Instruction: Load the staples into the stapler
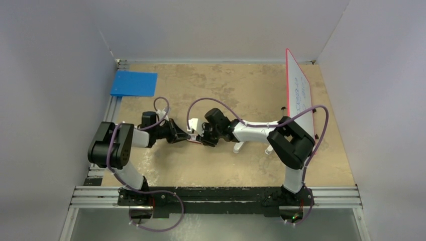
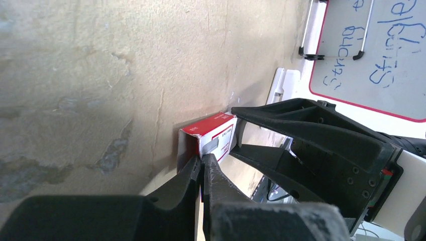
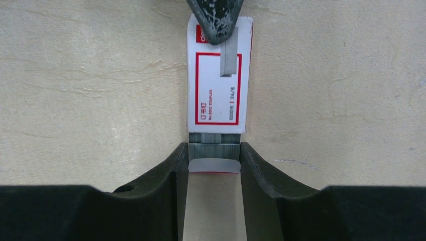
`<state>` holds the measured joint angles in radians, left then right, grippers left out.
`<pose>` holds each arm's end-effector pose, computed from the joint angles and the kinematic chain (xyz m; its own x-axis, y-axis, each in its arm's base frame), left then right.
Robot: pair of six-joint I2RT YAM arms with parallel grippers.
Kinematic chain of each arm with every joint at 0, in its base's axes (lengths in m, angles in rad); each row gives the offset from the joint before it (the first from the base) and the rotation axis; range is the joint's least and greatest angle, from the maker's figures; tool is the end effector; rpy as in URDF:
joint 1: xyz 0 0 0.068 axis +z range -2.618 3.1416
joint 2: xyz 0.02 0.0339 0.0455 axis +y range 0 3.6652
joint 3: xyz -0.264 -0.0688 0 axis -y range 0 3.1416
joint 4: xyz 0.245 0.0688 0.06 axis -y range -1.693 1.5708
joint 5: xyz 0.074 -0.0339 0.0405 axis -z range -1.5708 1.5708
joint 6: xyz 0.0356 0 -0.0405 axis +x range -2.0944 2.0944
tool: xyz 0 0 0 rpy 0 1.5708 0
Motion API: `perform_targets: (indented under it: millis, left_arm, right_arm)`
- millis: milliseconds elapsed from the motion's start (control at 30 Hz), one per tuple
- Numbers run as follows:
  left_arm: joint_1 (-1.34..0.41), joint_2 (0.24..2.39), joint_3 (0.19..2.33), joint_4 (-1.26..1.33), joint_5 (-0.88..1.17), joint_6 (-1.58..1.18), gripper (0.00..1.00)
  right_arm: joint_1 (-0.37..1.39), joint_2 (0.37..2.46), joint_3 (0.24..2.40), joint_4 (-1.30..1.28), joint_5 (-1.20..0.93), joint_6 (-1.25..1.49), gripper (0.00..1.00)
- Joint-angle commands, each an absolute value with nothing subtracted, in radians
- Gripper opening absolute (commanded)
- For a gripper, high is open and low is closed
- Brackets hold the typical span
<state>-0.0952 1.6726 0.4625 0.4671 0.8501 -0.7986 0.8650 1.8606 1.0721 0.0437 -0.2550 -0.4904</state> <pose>0.2575 -0.0515 0.1021 -0.9094 -0.3881 -0.1497 -0.0544 0.4677 -0.8822 0.2464 0.3030 0.1615 0.0157 -0.6842 -0.7291 -0.9629 0.1862 -0.1954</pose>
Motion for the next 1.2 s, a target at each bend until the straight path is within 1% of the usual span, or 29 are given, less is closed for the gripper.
perform_targets:
  millis: [0, 267, 667, 867, 967, 1033, 1100, 1167]
  left_arm:
    - [-0.047, 1.674, 0.479, 0.474, 0.888, -0.7, 0.0]
    - [-0.015, 1.599, 0.467, 0.415, 0.854, -0.613, 0.0]
    - [0.038, 1.481, 0.428, 0.353, 0.703, -0.615, 0.0]
    - [0.11, 1.429, 0.395, 0.303, 0.646, -0.651, 0.0]
    - [0.112, 1.424, 0.395, 0.29, 0.632, -0.662, 0.09]
    - [0.112, 1.417, 0.39, 0.29, 0.633, -0.679, 0.18]
    - [0.112, 1.41, 0.385, 0.286, 0.631, -0.7, 0.25]
    - [0.112, 1.404, 0.388, 0.272, 0.629, -0.721, 0.29]
  right_arm:
    - [0.861, 1.872, 1.051, 0.002, -0.194, -0.51, 0.32]
    - [0.855, 1.864, 1.045, -0.039, -0.199, -0.515, 0.31]
    - [0.847, 1.848, 1.033, -0.051, -0.176, -0.525, 0.32]
    - [0.845, 1.84, 1.032, -0.015, -0.155, -0.49, 0.41]
    - [0.845, 1.836, 1.036, -0.004, -0.139, -0.455, 0.5]
    - [0.845, 1.827, 1.042, -0.005, -0.141, -0.435, 0.55]
    - [0.845, 1.816, 1.056, 0.024, -0.157, -0.41, 0.58]
    - [0.845, 1.803, 1.07, 0.037, -0.162, -0.378, 0.6]
